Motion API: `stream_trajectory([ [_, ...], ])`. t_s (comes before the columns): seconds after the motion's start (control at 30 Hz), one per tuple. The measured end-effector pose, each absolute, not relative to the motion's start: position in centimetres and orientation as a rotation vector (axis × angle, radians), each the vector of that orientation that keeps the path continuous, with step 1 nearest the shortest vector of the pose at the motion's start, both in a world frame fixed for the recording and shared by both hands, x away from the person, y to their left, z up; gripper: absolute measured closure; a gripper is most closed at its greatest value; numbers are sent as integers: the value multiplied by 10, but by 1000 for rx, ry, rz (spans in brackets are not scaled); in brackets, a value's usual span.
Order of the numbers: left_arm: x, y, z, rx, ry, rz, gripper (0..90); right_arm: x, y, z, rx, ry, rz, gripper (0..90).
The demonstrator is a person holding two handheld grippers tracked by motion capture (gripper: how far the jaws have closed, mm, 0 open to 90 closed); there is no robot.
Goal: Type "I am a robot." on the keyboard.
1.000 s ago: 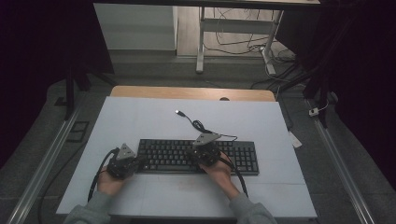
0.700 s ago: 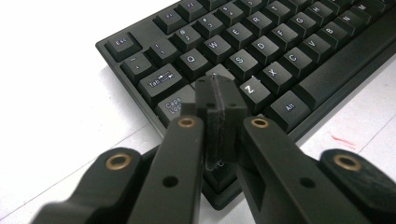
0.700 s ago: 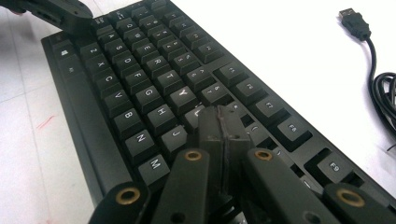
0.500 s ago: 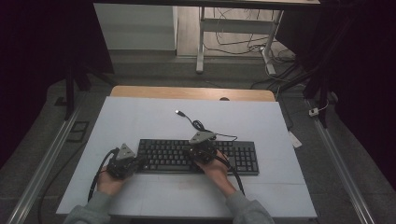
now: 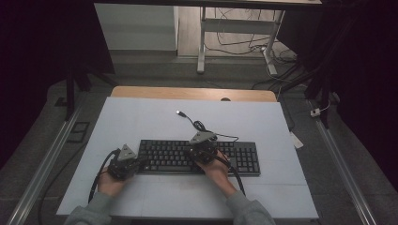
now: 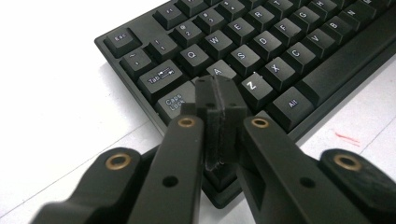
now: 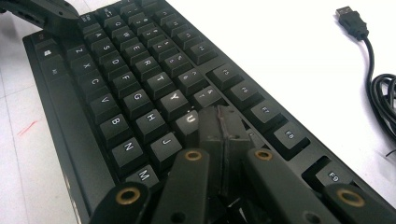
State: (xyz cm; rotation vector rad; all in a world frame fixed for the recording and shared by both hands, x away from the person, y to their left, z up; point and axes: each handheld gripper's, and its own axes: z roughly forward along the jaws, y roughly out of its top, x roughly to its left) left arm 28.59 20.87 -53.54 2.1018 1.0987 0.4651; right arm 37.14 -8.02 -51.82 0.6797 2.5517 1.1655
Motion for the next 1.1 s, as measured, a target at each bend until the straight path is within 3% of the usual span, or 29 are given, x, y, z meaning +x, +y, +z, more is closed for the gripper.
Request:
stream_trajectory([
  [1.1, 283, 215, -529, 2021, 1114, 458, 885, 367, -94, -503, 691, 2499, 1232, 898],
])
